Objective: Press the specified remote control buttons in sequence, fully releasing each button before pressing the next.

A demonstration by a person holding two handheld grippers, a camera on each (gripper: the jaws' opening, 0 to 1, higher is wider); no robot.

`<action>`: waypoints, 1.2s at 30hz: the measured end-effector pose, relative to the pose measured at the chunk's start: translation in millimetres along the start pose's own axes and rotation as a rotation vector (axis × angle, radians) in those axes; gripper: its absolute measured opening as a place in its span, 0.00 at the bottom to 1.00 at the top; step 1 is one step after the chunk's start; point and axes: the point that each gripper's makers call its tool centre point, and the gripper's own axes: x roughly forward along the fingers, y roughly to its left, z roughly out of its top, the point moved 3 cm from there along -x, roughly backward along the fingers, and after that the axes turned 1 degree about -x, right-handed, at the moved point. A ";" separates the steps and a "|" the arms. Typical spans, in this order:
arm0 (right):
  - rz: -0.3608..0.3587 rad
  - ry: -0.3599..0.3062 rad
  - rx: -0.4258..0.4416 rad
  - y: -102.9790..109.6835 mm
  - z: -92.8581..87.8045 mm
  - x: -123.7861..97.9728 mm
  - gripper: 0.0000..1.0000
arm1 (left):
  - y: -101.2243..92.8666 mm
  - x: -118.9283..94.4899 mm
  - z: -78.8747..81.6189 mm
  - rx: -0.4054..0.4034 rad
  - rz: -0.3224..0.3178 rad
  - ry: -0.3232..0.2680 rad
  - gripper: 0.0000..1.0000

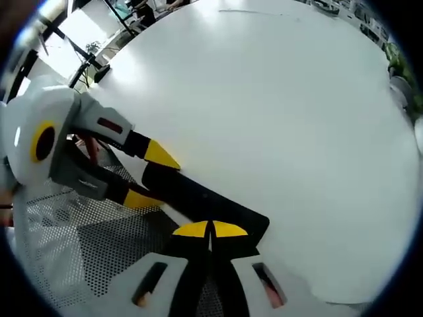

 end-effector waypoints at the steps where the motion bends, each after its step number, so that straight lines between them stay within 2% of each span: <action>1: 0.003 -0.001 0.001 0.2 -0.1 0.1 0.00 | 0.1 0.1 -0.1 0.000 0.000 0.000 0.24; 6: 0.006 -0.002 -0.005 0.4 -0.8 0.9 0.00 | 0.1 0.6 0.2 0.001 -0.003 0.001 0.25; 23: 0.030 0.000 0.061 -0.7 -1.4 -0.4 0.00 | -0.3 0.0 0.5 0.008 -0.003 0.000 0.25; 36: 0.009 0.027 0.055 -4.8 -5.7 -2.4 0.00 | -0.1 0.5 0.8 0.006 -0.003 -0.002 0.24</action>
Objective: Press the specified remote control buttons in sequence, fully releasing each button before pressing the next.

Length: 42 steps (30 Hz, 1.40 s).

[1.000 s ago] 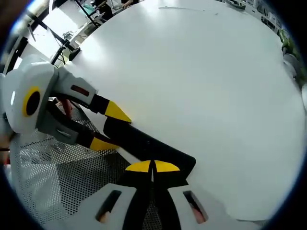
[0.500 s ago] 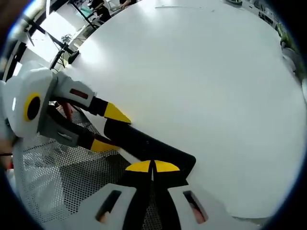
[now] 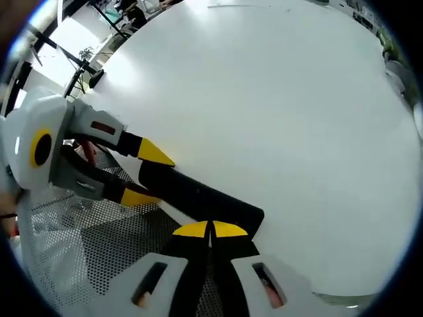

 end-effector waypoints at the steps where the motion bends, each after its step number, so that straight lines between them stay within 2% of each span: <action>1: -0.001 0.001 -0.002 0.2 -0.1 0.0 0.00 | 0.1 0.1 -0.2 0.000 0.000 0.000 0.24; 24: 0.033 -0.018 0.045 -1.5 -0.9 1.1 0.00 | -0.1 0.2 0.3 -0.002 -0.002 -0.002 0.25; 26: 0.042 -0.014 0.066 -2.2 -0.5 0.8 0.00 | -0.3 0.2 0.3 -0.001 -0.002 -0.002 0.25; 27: 0.062 -0.009 0.115 -2.8 -0.2 0.6 0.00 | 0.0 0.4 0.2 0.000 -0.002 -0.001 0.24; 29: 0.087 -0.005 0.153 -1.6 -1.0 0.3 0.00 | 0.0 0.4 0.3 0.002 -0.001 0.000 0.24; 37: 0.062 -0.006 0.119 -1.6 -0.6 0.1 0.00 | -0.9 0.4 0.6 0.012 -0.006 0.005 0.24; 42: 0.062 -0.011 0.133 -2.9 -0.3 -1.0 0.00 | -1.8 0.6 0.5 0.019 -0.009 0.009 0.24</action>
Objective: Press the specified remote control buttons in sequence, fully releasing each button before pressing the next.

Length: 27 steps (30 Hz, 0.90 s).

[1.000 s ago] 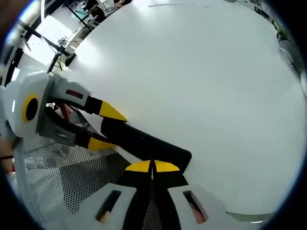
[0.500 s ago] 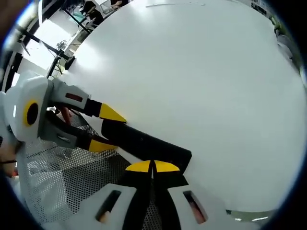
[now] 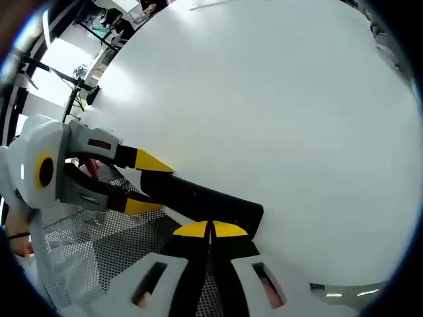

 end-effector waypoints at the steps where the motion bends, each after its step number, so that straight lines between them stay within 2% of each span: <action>1: -0.001 -0.010 0.002 -0.3 1.4 -1.1 0.00 | -0.5 -0.1 0.1 0.003 -0.002 0.001 0.24; 8: 0.006 -0.039 0.000 1.5 6.5 -2.5 0.00 | -1.4 0.4 0.5 0.013 -0.008 0.001 0.24; 12: -0.014 -0.058 -0.035 2.3 10.2 -2.8 0.00 | -1.5 0.4 0.6 0.015 -0.009 0.001 0.24; 15: -0.039 -0.021 -0.061 0.0 5.3 0.8 0.00 | -1.6 0.3 0.8 0.015 -0.009 0.001 0.24; 27: -0.053 -0.052 -0.086 0.7 7.0 1.5 0.00 | -1.5 0.7 1.7 0.023 -0.012 0.007 0.24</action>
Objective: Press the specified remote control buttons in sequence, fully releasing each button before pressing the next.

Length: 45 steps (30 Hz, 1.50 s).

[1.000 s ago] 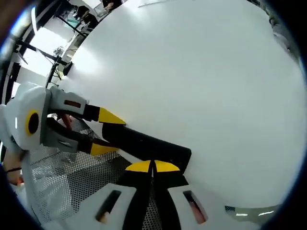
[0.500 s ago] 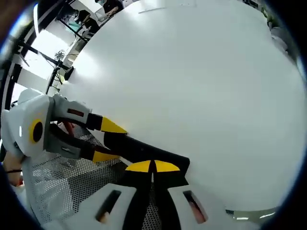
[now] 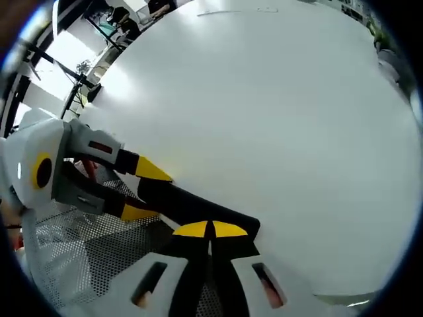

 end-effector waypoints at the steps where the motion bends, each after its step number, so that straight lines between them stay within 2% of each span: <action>1: -0.008 -0.004 0.001 0.7 -0.1 0.0 0.00 | 0.0 0.1 0.1 0.001 0.000 0.001 0.24; 6: -0.026 0.007 0.002 -0.5 1.4 0.3 0.00 | 0.0 0.1 0.2 0.002 0.000 0.001 0.24; 12: 0.024 -0.019 0.059 -2.8 0.3 -1.1 0.00 | -0.2 -0.1 0.3 0.001 0.002 0.001 0.24; 15: 0.040 -0.016 0.118 -4.1 0.9 -0.5 0.00 | 0.0 -0.1 0.2 0.000 0.003 0.001 0.24; 19: 0.041 -0.016 0.112 -2.9 0.7 -0.6 0.00 | 0.1 0.0 0.3 -0.004 0.003 -0.001 0.24; 26: 0.020 -0.010 0.056 -0.4 1.1 -1.3 0.00 | 0.3 0.5 0.1 -0.009 0.004 -0.005 0.24; 32: 0.021 -0.009 0.050 -1.1 0.7 -1.0 0.00 | 0.3 0.4 0.1 -0.012 0.004 -0.006 0.24; 36: -0.027 -0.017 -0.071 -0.6 1.5 0.6 0.00 | 0.1 0.5 0.2 -0.011 0.004 -0.005 0.24; 41: -0.033 -0.017 -0.050 1.0 0.3 0.8 0.00 | 0.3 0.6 0.1 -0.012 0.004 -0.004 0.24; 43: -0.074 -0.005 -0.125 0.3 2.0 1.3 0.00 | 0.4 0.6 0.1 -0.012 0.004 -0.004 0.24; 45: -0.068 0.003 -0.100 1.7 1.9 1.8 0.00 | 0.3 0.5 0.2 -0.013 0.003 -0.005 0.24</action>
